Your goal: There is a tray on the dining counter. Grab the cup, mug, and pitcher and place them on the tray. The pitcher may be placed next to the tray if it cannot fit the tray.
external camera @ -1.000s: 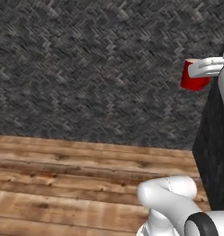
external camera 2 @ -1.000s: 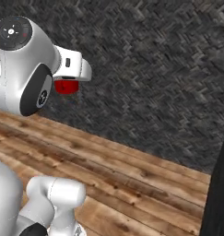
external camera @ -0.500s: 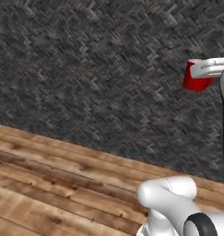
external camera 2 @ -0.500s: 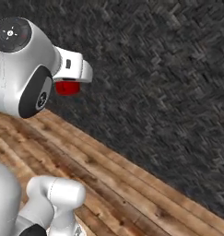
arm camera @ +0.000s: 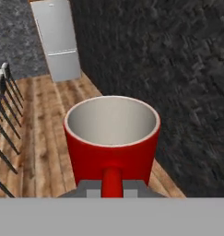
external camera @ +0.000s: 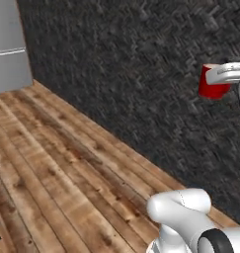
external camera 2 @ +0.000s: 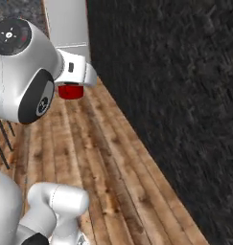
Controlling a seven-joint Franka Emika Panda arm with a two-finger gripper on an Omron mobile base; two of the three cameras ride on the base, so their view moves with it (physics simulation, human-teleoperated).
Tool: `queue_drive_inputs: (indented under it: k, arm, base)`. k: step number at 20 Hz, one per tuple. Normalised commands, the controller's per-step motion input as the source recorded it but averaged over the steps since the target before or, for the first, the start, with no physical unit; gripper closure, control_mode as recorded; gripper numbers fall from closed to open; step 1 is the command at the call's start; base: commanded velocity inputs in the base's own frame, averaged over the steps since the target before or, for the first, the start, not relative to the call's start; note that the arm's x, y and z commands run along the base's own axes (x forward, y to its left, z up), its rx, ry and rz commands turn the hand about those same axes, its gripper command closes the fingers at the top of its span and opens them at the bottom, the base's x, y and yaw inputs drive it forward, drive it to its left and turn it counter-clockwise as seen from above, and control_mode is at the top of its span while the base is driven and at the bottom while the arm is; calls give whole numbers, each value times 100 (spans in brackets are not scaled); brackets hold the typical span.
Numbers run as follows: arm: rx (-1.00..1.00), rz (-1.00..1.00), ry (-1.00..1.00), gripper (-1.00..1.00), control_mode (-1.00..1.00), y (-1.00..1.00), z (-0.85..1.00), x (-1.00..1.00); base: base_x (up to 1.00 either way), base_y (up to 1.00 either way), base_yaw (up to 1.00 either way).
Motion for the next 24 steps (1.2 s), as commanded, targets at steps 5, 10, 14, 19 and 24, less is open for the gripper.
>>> queue_drive_inputs:
  k: [5, 10, 14, 19, 24]
  arm:
    - [0, 0, 0, 100, 100, 0, 0, 0]
    - [0, 0, 0, 100, 100, 0, 0, 0]
    - [0, 0, 0, 100, 100, 0, 0, 0]
    - [0, 0, 0, 100, 100, 0, 0, 0]
    - [0, 0, 0, 100, 100, 0, 0, 0]
  base:
    - [100, 0, 81]
    - [100, -1, 80]
    - [100, -27, 64]
    - [100, -51, 49]
    - [100, -49, 55]
